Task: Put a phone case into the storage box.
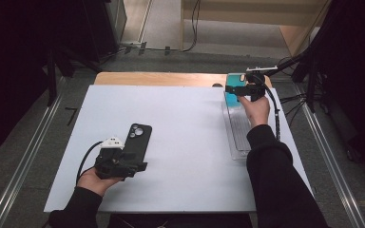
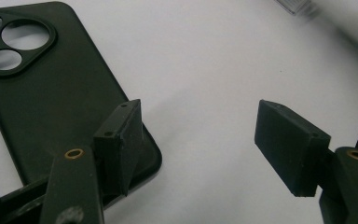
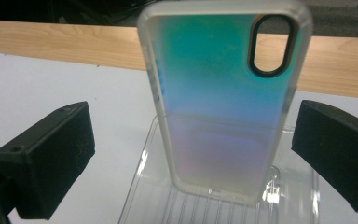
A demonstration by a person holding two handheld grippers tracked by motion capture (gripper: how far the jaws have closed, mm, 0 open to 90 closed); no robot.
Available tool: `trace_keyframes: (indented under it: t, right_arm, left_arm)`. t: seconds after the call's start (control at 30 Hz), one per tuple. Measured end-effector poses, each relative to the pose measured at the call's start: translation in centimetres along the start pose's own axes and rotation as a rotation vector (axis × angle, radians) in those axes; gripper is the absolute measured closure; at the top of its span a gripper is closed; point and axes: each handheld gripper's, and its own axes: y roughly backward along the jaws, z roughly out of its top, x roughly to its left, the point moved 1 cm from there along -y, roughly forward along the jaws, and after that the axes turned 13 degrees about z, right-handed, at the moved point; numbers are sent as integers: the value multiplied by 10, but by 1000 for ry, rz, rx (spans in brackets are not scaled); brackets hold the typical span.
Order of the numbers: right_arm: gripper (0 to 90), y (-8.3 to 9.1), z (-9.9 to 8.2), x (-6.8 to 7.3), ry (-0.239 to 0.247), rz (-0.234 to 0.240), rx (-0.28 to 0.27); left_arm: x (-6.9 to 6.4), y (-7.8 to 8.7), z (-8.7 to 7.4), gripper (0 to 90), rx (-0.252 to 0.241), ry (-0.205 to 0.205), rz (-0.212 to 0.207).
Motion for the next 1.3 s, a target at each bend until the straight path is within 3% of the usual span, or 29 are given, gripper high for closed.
trace_keyframes:
  t: [0.07, 0.13, 0.17, 0.33, 0.4, 0.67, 1.03, 1.3]
  right_arm:
    - [0, 8, 0, 5, 11, -21, -12]
    - [0, 15, -1, 12, 21, -24, 9]
    - [0, 21, -2, 19, 34, 12, 19]
    - [0, 29, -8, 32, 52, 84, 37]
    - [0, 32, -12, 38, 58, 144, 64]
    - [0, 42, -29, 57, 125, 247, 118]
    - [0, 52, -50, 77, 168, 361, 165]
    - [0, 61, -63, 91, 199, 406, 189]
  left_arm:
    - [0, 0, 0, 325, 1, 3, 1]
    - [0, 0, 1, 325, 2, 5, 0]
    - [0, -1, 1, 325, 2, 6, -2]
    - [0, -1, 3, 325, 4, 9, -8]
    - [1, -1, 3, 325, 6, 13, -8]
    - [4, -1, 6, 325, 3, 25, -19]
    - [5, 0, 10, 325, -2, 26, -30]
    - [5, 0, 12, 325, -2, 27, -36]
